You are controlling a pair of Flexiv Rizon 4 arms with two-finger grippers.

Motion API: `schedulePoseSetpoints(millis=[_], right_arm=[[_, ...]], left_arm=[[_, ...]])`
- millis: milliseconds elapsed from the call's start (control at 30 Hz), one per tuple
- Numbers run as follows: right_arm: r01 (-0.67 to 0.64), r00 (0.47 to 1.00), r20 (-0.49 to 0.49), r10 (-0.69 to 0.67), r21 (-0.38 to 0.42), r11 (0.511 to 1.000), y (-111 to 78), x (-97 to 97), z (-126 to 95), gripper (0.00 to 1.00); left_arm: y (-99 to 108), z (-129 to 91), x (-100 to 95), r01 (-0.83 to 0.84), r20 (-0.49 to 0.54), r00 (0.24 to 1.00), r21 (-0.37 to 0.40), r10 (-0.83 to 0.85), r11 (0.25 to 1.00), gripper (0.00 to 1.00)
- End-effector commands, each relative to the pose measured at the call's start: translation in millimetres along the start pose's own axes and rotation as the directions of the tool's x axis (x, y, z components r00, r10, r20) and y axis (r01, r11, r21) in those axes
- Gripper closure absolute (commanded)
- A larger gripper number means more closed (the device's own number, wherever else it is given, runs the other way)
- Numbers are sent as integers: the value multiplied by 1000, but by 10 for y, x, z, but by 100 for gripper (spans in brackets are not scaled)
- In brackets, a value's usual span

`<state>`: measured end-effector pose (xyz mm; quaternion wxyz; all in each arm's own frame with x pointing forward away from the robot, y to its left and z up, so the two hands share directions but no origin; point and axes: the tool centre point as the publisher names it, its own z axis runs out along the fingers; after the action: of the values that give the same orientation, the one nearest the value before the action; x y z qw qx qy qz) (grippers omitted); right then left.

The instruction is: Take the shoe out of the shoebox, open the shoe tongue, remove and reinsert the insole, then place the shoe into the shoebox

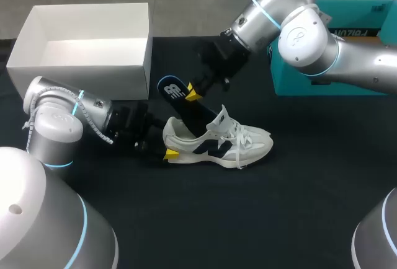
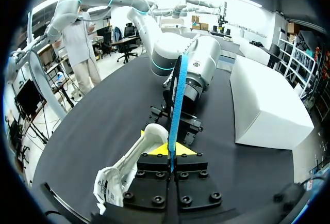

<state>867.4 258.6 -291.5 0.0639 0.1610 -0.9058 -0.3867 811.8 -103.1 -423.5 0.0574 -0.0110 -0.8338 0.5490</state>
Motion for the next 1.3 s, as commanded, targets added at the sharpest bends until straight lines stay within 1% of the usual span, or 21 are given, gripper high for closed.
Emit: schedulePoseSetpoints(millis=[33,433,467,500,533,567,733,767,900,1000,1100,1300], right_arm=[[0,1000,2,0,3,1000,2,5,7,100],[0,1000,2,0,3,1000,2,5,7,100],[14,1000,5,-14,-12,1000,18,7,-34,100],[-7,1000,3,7,-35,999,24,6,-83,100],[1,1000,-1,-1,-32,999,42,8,-139,100],[8,1000,-1,-8,-59,998,74,9,-197,100],[-67,997,-49,61,-126,990,243,8,-512,100],[-64,997,-54,57,-142,988,283,9,-574,100],[-69,995,-77,57,-164,984,431,13,-809,100],[-70,996,-73,58,-168,983,522,20,-977,100],[-63,996,-69,51,-191,980,612,34,-1130,100],[-32,999,-49,20,-248,968,724,121,-1394,100]], left_arm=[[0,4,3,1,0,1000,-2,-1,1000,100],[0,4,3,1,0,1000,-2,-1,1000,100],[0,4,3,1,0,1000,-2,-1,1000,100],[0,4,3,1,0,1000,-2,-1,1000,100],[0,4,3,1,0,1000,-2,-1,1000,100],[0,4,3,1,0,1000,-2,-1,1000,100],[0,4,3,1,0,1000,-2,-1,1000,100],[0,4,3,1,0,1000,-2,-1,1000,100],[0,4,3,1,0,1000,-2,-1,1000,100],[0,4,3,1,0,1000,-2,-1,1000,100],[0,4,3,1,0,1000,-2,-1,1000,100],[0,4,3,1,0,1000,-2,-1,1000,100]])
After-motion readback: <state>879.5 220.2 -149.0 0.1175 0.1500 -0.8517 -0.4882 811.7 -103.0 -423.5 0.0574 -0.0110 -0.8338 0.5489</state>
